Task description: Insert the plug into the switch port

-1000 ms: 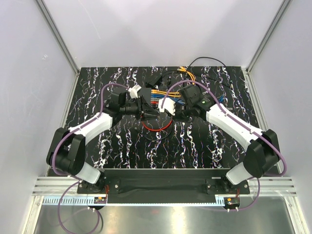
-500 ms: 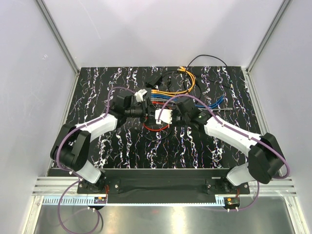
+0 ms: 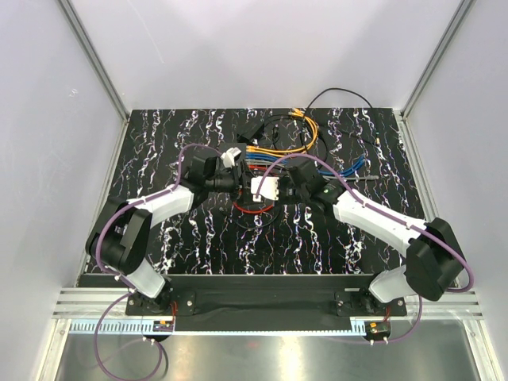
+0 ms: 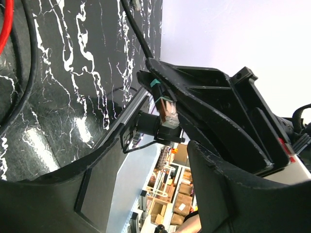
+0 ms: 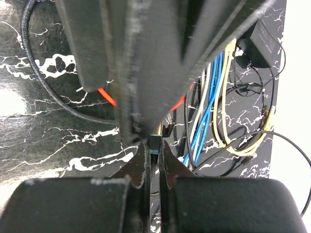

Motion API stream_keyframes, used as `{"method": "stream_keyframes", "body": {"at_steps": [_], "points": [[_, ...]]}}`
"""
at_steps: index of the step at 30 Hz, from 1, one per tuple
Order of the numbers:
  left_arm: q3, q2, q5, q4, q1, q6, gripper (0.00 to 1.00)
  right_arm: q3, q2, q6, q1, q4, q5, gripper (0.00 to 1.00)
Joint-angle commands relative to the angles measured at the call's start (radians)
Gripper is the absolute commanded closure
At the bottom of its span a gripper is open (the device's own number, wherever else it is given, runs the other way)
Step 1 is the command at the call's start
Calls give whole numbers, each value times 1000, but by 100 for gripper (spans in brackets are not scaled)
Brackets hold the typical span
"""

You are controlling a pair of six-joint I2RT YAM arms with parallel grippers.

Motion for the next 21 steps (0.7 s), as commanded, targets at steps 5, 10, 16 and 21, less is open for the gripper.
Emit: {"method": "stream_keyframes", "body": {"at_steps": [5,10,16,21], "points": [[0,-12,26,128,-4,-45,39,21,-47,-33,15,-34,-69,100],[-17,-24,15,125,-4,-51,39,14,-59,-44,17,-27,-63,100],[-10,-11,11,107,-6,-71,43,-34,-91,-84,24,29,-56,100],[-20,0,28,147,-12,-109,50,-63,-96,-115,38,72,-41,100]]}}
